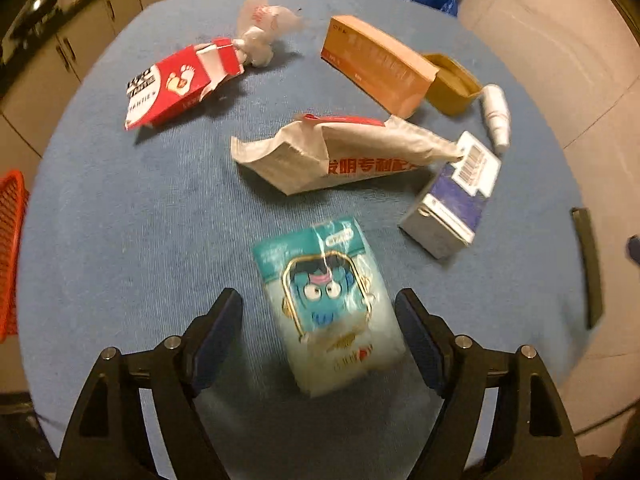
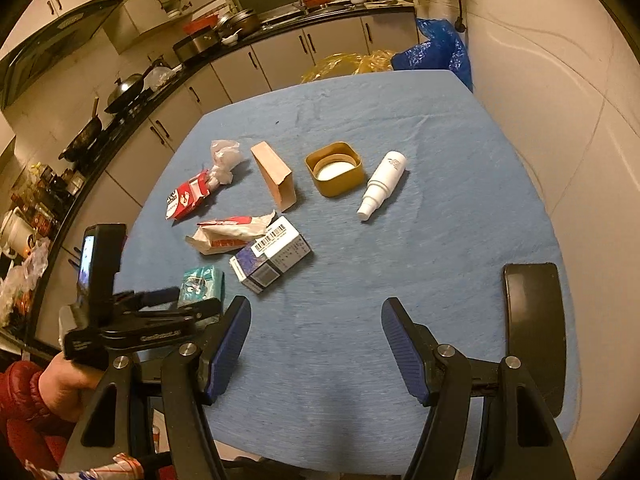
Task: Collect trash
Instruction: 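Grasp the teal cartoon tissue pack with the left tool, then grasp the blue-and-white medicine box with the right tool while the left tool holds the pack, then lift the pack and box in both tools toward the red basket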
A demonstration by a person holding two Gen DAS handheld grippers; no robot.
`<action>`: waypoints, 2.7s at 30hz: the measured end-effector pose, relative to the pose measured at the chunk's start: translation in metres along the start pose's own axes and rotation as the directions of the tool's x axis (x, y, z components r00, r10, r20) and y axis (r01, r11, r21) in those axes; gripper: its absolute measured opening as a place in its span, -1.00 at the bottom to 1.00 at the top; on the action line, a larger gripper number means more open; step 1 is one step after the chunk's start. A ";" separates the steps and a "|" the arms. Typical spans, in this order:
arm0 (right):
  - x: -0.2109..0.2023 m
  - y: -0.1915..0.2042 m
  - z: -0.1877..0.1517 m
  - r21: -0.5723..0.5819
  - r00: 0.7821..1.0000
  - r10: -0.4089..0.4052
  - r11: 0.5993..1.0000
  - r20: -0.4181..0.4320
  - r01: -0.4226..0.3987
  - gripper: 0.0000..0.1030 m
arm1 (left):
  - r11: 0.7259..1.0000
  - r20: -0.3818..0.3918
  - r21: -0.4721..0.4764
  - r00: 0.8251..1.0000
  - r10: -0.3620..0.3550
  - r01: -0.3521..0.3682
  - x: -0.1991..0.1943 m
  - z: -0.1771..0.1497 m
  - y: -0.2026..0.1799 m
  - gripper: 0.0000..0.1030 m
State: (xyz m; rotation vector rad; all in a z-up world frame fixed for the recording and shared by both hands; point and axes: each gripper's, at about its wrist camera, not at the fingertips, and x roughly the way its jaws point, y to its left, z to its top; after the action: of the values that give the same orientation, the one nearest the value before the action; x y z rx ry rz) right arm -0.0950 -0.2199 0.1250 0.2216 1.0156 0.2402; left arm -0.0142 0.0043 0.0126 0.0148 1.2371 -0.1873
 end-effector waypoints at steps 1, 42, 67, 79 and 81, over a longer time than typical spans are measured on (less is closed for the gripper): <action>0.002 -0.001 0.002 0.002 1.000 0.007 1.000 -0.005 -0.007 0.40 | 1.000 0.006 0.014 1.000 0.021 -0.021 0.001 0.001 -0.003 0.52; 0.110 0.055 0.028 0.109 0.977 -0.024 0.993 -0.214 0.049 -0.18 | 0.998 0.217 0.029 0.975 0.048 -0.055 -0.074 -0.039 0.084 -0.17; 0.051 0.139 0.012 -0.237 0.991 0.125 0.963 -0.036 -0.130 -0.18 | 0.994 0.320 -0.055 0.942 0.105 -0.092 -0.118 -0.051 0.098 -0.17; 0.061 0.167 0.012 -0.286 0.987 0.148 0.945 -0.064 -0.160 -0.18 | 0.989 0.339 -0.109 0.932 0.132 -0.101 -0.128 -0.060 0.124 -0.17; 0.062 0.172 0.013 -0.294 0.987 0.148 0.942 -0.063 -0.160 -0.18 | 0.988 0.345 -0.117 0.929 0.135 -0.100 -0.130 -0.061 0.128 -0.17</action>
State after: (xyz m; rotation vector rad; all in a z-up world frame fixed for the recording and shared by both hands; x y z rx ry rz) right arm -0.0689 -0.0383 0.1321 0.0210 0.9892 0.5386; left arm -0.0931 0.1547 0.1034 -0.0284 0.8825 -0.0218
